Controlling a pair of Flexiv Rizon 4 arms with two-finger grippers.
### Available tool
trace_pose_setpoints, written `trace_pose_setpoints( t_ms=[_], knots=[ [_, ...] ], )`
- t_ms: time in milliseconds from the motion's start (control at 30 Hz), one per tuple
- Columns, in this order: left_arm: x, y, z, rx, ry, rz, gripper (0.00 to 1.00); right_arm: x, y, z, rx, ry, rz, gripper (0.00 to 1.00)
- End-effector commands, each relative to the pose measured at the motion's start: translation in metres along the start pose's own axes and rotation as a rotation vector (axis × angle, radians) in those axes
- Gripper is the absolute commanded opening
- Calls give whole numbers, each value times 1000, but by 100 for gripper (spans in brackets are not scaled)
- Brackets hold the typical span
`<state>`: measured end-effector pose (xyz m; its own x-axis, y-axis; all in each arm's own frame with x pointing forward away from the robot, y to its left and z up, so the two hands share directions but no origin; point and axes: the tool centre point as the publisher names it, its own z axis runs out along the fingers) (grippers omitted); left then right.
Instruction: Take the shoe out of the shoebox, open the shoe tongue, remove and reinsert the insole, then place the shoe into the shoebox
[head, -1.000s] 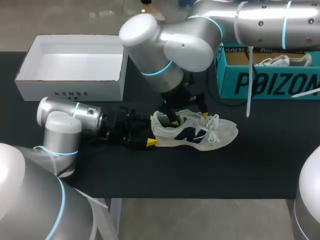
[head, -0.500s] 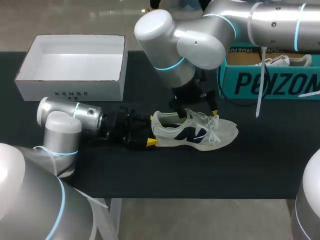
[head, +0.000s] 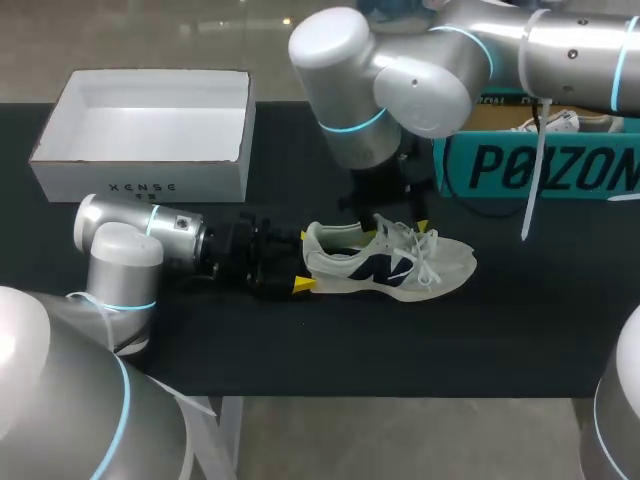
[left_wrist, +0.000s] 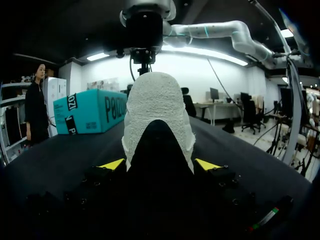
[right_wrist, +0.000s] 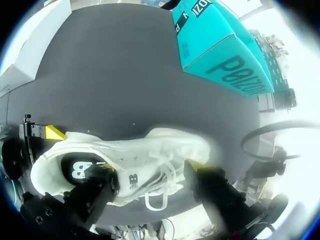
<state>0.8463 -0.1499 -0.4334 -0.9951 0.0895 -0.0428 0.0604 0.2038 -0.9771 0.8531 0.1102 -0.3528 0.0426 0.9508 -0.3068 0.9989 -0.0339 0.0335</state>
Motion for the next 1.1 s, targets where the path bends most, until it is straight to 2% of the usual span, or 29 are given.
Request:
trace_pose_setpoints(
  t_ms=[33, 200, 333, 900, 933, 967, 1000, 1033, 1067, 1100],
  knots=[
    [0, 2, 2, -2, 0, 0, 0, -2, -1, 0, 2, 14, -7, 37],
    [0, 2, 2, -2, 0, 0, 0, -8, -1, -1, 11, 29, -2, 23],
    [0, 2, 2, -2, 0, 0, 0, -16, -2, -2, 17, 55, 16, 0],
    [0, 2, 2, -2, 0, 0, 0, -59, -2, -6, 20, 130, 98, 0],
    [0, 2, 2, -2, 0, 0, 0, -59, -2, -6, 19, 133, 99, 0],
    [0, 2, 2, -2, 0, 0, 0, -58, -3, -7, 18, 142, 94, 13],
    [0, 2, 2, -2, 0, 0, 0, -57, -4, -9, 15, 143, 91, 21],
    [0, 2, 2, -2, 0, 0, 0, -55, -5, -10, 10, 147, 83, 25],
    [0, 2, 2, -2, 0, 0, 0, -51, -7, -12, 9, 150, 78, 36],
    [0, 2, 2, -2, 0, 0, 0, -48, -8, -14, 5, 152, 73, 38]
  ],
)
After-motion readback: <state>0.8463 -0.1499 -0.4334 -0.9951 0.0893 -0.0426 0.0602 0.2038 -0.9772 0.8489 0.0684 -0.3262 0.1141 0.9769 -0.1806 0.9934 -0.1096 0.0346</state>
